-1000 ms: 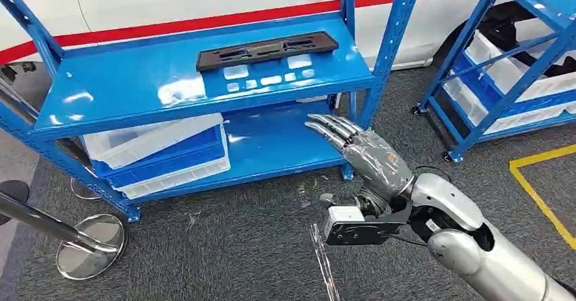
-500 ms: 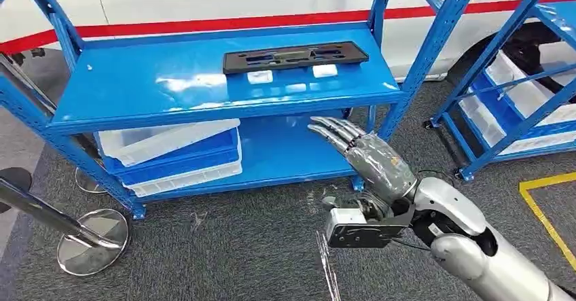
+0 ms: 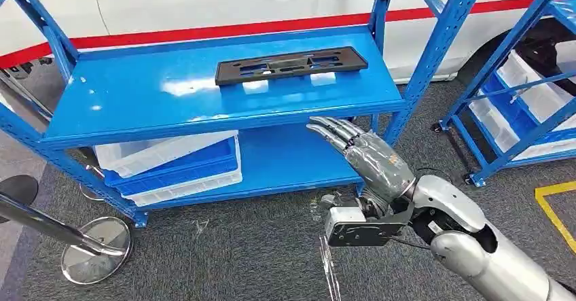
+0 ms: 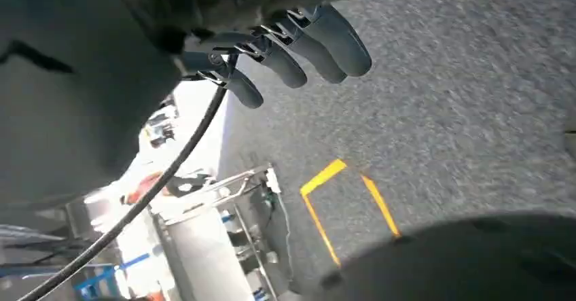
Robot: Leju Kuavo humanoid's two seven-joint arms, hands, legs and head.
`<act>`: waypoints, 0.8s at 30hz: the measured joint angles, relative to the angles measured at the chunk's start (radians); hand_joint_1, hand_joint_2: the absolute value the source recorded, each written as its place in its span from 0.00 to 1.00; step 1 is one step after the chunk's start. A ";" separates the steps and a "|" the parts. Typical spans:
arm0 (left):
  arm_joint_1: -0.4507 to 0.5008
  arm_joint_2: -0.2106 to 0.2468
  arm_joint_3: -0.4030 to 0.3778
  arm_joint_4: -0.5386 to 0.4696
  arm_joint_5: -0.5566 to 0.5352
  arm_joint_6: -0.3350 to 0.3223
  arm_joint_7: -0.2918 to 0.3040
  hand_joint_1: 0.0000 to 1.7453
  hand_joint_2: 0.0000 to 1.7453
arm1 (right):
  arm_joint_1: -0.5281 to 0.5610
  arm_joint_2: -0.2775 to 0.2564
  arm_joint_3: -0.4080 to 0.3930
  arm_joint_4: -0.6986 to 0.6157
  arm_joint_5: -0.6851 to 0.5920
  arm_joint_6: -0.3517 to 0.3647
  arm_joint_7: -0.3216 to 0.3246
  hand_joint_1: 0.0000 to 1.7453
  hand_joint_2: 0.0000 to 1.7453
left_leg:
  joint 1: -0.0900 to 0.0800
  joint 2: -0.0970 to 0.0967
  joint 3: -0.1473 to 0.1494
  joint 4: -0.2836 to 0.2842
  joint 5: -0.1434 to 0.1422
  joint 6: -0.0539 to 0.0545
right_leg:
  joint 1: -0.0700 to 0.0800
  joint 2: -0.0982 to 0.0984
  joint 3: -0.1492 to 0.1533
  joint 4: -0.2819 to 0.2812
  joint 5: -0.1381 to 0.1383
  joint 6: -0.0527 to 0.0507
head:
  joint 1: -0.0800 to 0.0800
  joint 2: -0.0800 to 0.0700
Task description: Take the parts from the cabinet and place them on the table.
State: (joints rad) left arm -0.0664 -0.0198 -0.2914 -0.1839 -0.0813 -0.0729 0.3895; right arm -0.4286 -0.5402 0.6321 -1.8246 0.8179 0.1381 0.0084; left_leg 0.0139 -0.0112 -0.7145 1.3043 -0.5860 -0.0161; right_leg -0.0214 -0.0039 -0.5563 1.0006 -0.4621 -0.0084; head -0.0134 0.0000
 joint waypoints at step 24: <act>-0.004 -0.005 -0.007 0.000 -0.018 -0.003 0.011 0.00 0.00 | -0.010 0.004 -0.068 0.203 -0.085 -0.053 0.072 0.00 1.00 | -0.016 -0.014 0.195 -0.302 0.064 0.038 | 0.027 0.006 -0.075 0.014 0.049 0.003 | 0.013 0.000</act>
State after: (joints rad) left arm -0.0700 -0.0244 -0.2983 -0.1835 -0.0996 -0.0763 0.4009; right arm -0.4386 -0.5364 0.5646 -1.6220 0.7328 0.0851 0.0805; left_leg -0.0019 -0.0248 -0.5192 1.0024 -0.5225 0.0223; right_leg 0.0051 0.0021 -0.6308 1.0151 -0.4135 -0.0056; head -0.0004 0.0000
